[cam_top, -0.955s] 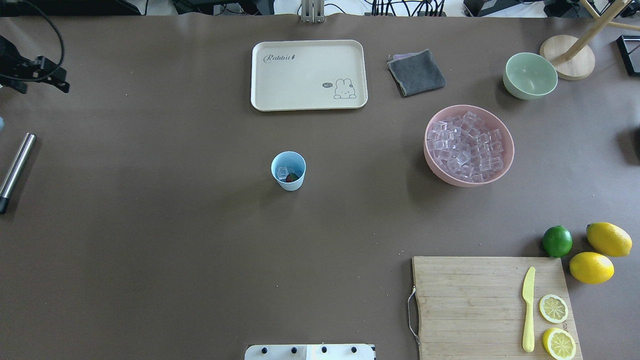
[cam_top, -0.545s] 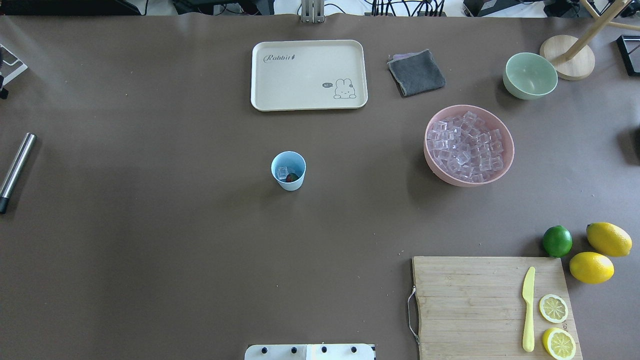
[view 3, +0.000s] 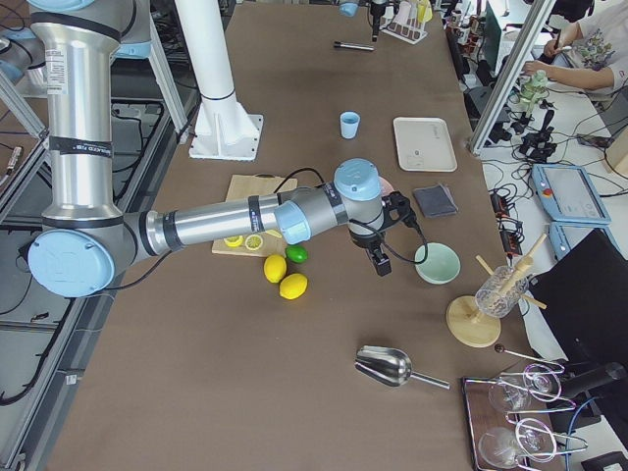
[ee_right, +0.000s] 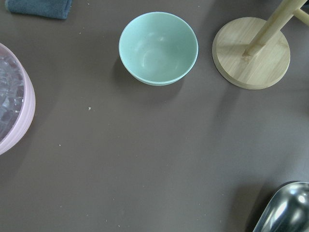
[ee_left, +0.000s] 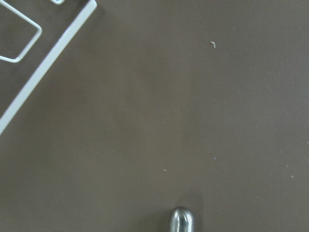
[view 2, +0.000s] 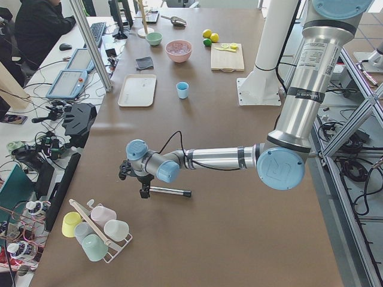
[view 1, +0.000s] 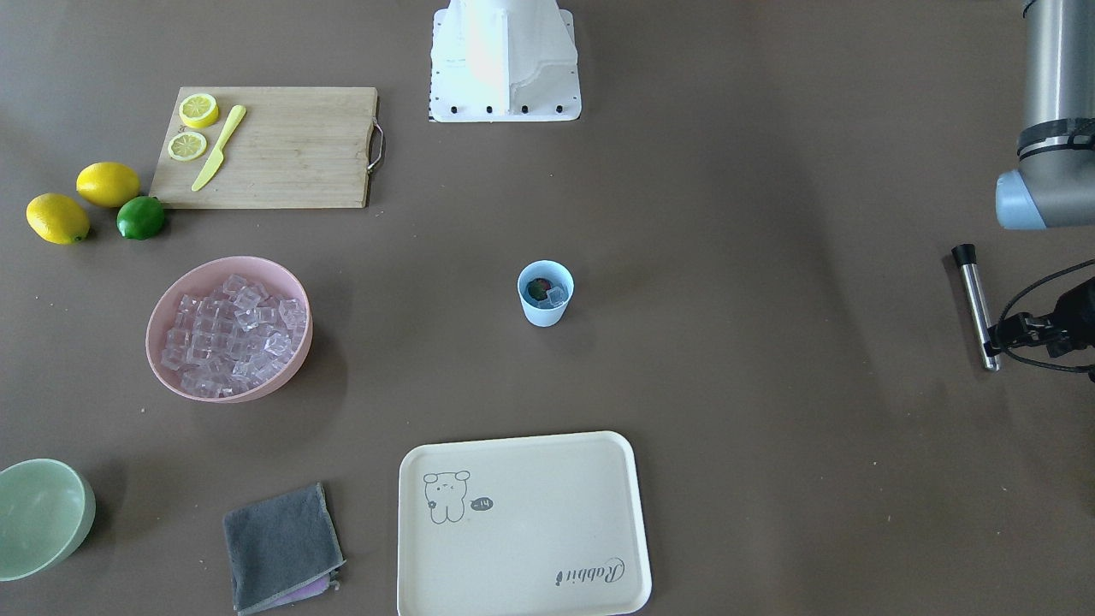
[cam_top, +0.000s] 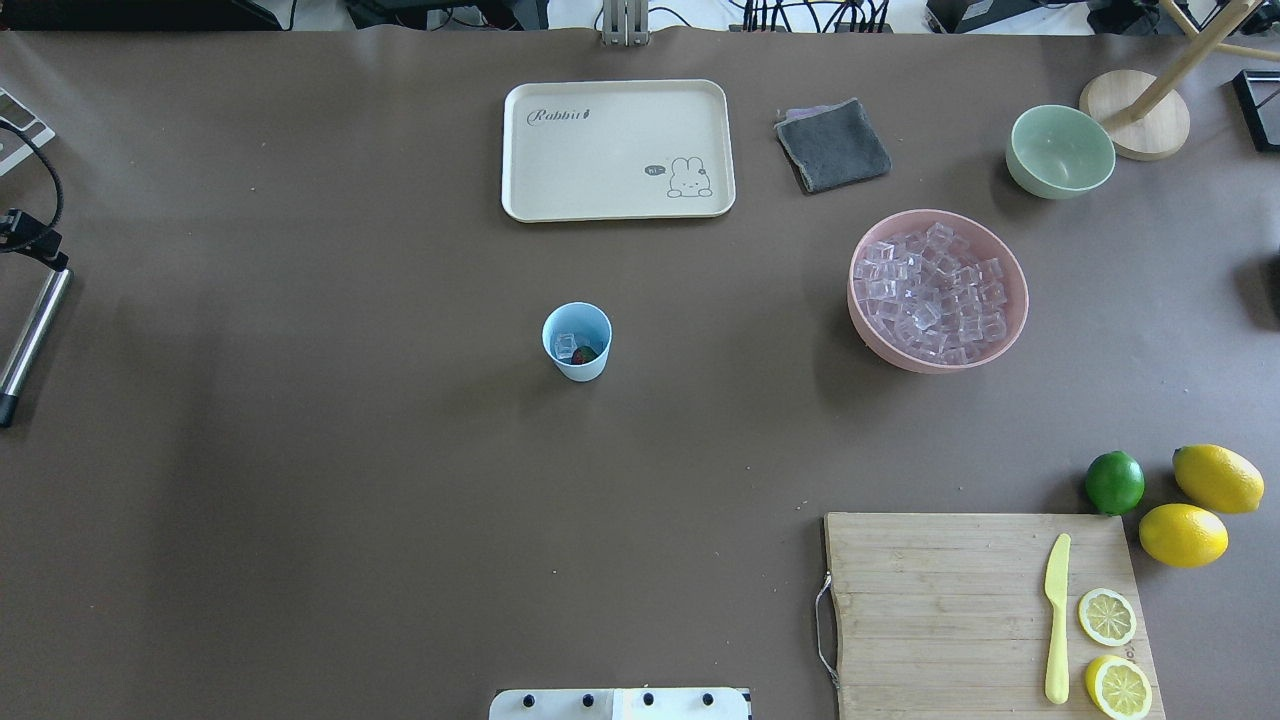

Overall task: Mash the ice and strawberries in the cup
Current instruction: 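Grasp the metal pestle rod at the table edge with the left gripper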

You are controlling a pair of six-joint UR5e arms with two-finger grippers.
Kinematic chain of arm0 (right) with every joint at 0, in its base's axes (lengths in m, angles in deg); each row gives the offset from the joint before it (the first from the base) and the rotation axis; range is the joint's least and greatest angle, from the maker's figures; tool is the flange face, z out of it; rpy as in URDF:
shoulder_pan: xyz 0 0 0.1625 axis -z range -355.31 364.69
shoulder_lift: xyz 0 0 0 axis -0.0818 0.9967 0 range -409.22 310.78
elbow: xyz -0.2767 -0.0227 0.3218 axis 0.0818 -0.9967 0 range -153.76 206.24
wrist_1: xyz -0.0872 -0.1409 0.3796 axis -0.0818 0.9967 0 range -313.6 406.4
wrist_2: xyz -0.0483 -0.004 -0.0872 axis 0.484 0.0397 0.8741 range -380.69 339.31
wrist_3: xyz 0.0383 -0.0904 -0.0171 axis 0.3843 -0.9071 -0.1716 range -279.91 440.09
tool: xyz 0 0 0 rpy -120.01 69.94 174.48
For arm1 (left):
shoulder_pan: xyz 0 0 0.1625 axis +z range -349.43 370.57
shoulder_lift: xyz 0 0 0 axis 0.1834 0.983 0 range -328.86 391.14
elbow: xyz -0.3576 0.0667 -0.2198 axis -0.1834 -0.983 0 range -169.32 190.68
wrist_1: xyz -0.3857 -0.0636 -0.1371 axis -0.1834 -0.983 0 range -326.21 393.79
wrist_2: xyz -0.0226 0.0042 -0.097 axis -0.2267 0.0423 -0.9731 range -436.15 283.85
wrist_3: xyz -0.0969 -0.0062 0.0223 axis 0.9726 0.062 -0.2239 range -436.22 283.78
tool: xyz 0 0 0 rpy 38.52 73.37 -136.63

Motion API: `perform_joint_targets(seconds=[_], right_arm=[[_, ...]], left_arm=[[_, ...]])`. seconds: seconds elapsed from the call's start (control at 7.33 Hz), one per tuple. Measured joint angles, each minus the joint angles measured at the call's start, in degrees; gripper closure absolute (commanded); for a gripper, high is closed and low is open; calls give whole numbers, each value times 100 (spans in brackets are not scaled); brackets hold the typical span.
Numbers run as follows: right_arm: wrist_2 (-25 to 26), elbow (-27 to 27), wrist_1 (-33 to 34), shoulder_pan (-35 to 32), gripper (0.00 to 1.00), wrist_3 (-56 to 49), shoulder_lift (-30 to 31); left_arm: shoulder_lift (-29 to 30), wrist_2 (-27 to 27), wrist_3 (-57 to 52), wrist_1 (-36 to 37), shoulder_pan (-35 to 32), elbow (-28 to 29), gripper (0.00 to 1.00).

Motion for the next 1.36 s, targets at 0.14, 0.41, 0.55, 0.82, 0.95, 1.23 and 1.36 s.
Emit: perform_joint_targets(seconds=[0.14,0.41,0.55,0.82,0.95,1.23,1.36], right_arm=[[-18,55,-2,0,2,9,0],[-22,117,0,-2,2,7,1],[-17,124,0,-3,2,9,2],[-13,141,-5,-3,2,11,30],[-4,133,-7,1,2,9,38],[5,131,-8,11,2,9,42],[-2,142,-8,14,2,10,42]], left_arm=[[-40,14,139,-157,144,31,2],[-81,39,339,-317,378,58,8],[-112,42,356,-344,406,43,20],[-202,50,337,-367,414,-7,61],[-237,52,338,-374,412,-53,74],[-309,56,330,-378,371,-191,100],[-351,57,330,-378,360,-283,100]])
